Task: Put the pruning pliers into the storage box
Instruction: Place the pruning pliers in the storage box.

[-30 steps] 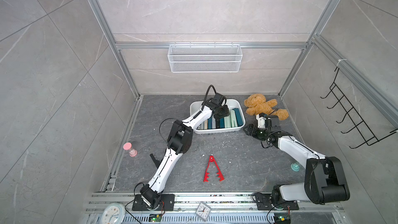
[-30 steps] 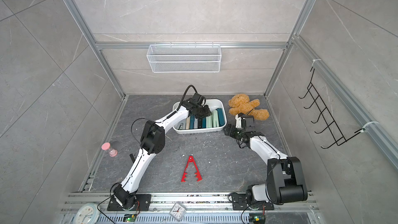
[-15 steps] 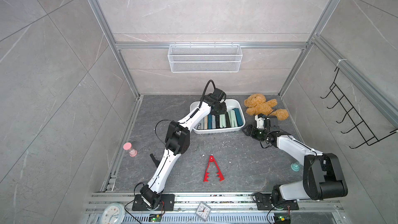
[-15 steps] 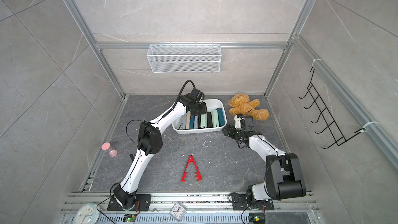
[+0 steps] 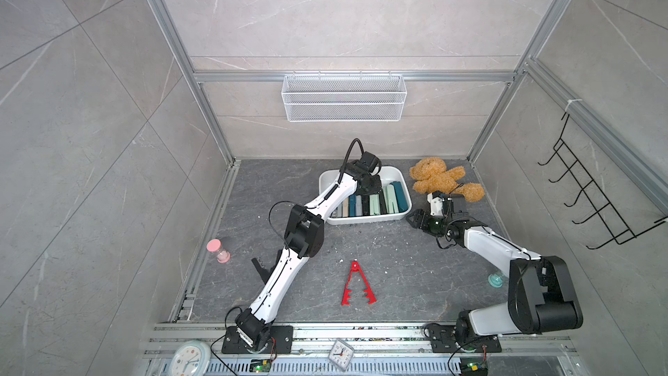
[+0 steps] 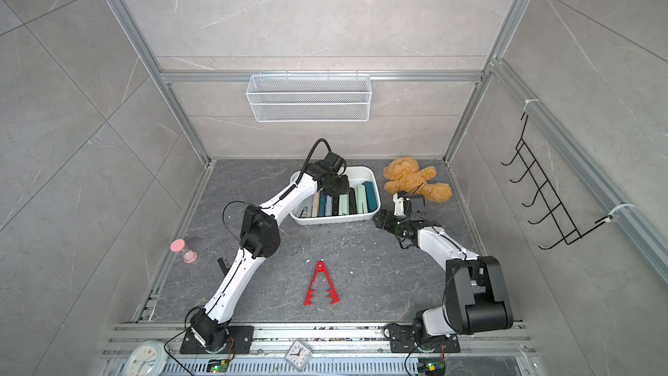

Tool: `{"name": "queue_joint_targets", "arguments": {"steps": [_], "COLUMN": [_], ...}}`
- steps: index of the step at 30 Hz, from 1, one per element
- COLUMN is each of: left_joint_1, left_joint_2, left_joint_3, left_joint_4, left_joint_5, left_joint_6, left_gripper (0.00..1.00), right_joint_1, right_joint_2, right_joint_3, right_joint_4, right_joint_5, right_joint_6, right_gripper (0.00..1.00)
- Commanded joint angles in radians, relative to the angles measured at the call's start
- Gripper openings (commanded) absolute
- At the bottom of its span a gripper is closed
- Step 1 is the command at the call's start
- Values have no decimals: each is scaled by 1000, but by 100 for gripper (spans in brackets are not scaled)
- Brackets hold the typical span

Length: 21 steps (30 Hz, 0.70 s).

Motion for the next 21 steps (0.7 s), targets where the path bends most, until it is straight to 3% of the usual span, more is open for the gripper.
{"name": "queue_joint_targets", "arguments": {"steps": [1,9,21], "left_joint_1": [-2,-7,-7], "left_joint_2": [2,24,33], "left_joint_3": [28,30,30], "left_joint_4": [21,46,31], "left_joint_5": [23,37,16], "left_joint_6": [5,-22,-19], "left_gripper": [13,15,48], "right_joint_1": [-3,-4,-4], "right_joint_2": [15,17,13], "right_joint_3": [11,9,22], "right_joint_4": [-7,-12,-31], "right_joint_5": [-3,-3,3], "right_joint_6": [7,7,-1], "right_gripper": [71,71,71]}}
